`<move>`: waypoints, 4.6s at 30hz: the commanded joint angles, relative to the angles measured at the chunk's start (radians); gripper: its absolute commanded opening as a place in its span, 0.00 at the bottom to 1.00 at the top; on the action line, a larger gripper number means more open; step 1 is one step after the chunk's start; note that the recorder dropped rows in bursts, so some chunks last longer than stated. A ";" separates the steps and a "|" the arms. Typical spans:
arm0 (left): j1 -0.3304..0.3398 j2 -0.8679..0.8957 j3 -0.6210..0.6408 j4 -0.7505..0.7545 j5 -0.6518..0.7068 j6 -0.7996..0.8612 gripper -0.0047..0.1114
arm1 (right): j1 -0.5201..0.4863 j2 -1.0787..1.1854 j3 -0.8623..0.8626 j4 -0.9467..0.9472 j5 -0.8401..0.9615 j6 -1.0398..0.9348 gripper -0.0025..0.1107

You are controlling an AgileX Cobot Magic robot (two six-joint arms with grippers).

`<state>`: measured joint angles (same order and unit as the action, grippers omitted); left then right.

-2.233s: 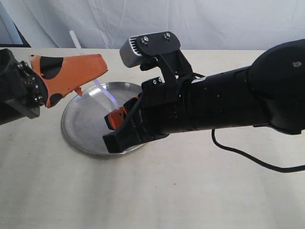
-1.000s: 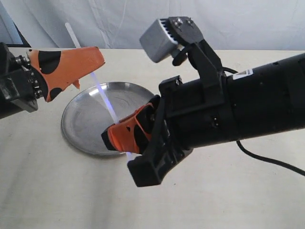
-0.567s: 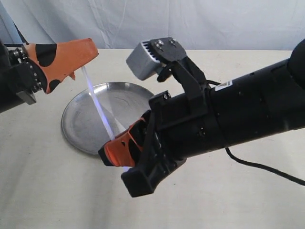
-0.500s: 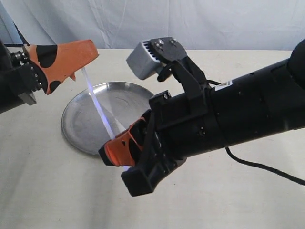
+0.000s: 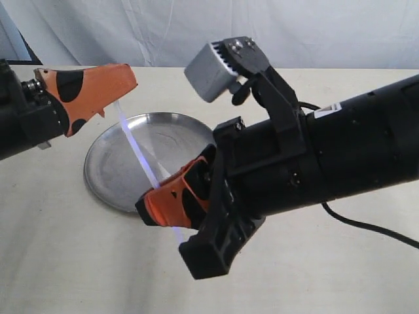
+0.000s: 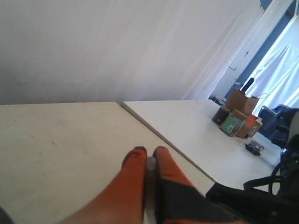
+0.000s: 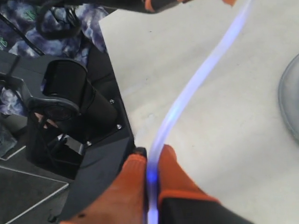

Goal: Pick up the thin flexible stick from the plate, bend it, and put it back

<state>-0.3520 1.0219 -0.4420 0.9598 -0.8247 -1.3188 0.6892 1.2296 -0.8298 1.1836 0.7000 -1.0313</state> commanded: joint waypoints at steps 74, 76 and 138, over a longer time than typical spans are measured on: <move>0.000 -0.688 0.232 -0.541 1.133 0.464 0.04 | -0.177 0.412 -0.639 -0.791 -0.073 0.719 0.02; 0.000 -0.688 0.232 -0.546 1.131 0.464 0.04 | -0.177 0.371 -0.639 -0.797 -0.029 0.719 0.02; 0.035 -0.870 0.424 -0.488 1.109 0.466 0.04 | -0.181 -0.473 0.310 -0.714 -0.500 0.719 0.02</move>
<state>-0.3197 0.1580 -0.0207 0.4677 0.2825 -0.8545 0.5135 0.8641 -0.6201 0.4830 0.2541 -0.3103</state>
